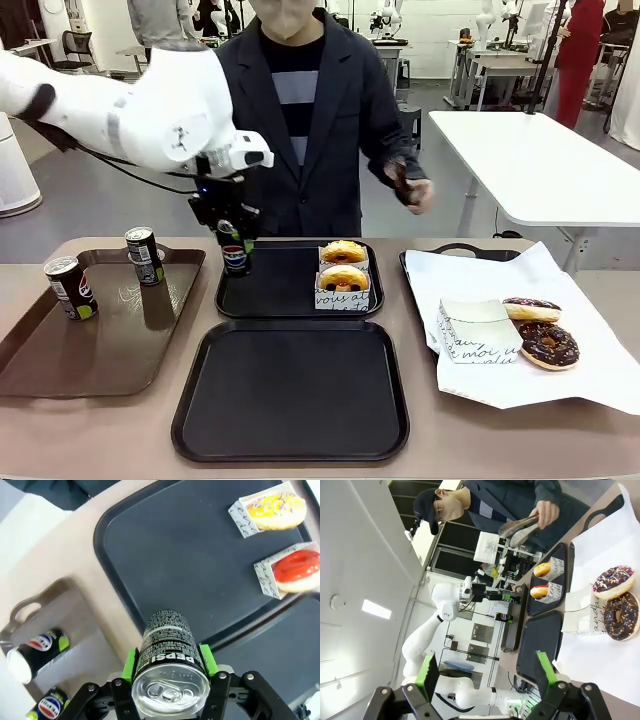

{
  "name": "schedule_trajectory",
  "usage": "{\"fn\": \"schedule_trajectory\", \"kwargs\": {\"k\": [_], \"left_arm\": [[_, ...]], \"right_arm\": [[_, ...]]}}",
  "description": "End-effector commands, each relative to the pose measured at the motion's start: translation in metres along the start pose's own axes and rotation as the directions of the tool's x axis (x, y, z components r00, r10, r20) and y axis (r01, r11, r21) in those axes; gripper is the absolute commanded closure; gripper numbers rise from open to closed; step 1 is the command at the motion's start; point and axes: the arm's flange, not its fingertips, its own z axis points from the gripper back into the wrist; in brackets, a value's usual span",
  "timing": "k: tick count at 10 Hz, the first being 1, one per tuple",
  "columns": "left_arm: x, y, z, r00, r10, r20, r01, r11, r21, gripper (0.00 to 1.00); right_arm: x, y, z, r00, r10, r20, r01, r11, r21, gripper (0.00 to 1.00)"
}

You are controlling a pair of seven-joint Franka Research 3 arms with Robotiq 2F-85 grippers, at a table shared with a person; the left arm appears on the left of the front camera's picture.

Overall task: Set up donuts and drinks on trays.
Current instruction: Pick up one Pepsi coke and place it on the Flat Tray.

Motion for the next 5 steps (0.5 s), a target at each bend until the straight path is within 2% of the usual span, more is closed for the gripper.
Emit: {"fn": "schedule_trajectory", "kwargs": {"k": [1, 5], "left_arm": [[0.004, -0.013, -0.02, 0.999, 0.019, 0.026, -0.02, 0.999, 0.04, 0.42], [0.001, -0.025, -0.045, 1.0, -0.003, -0.029, 0.004, 1.0, 0.023, 0.42]], "right_arm": [[0.003, 0.0, -0.001, 1.0, 0.017, 0.017, -0.017, 1.0, 0.02, 0.0], [0.003, 0.0, -0.001, 1.0, 0.017, 0.017, -0.017, 1.0, 0.02, 0.0]]}}
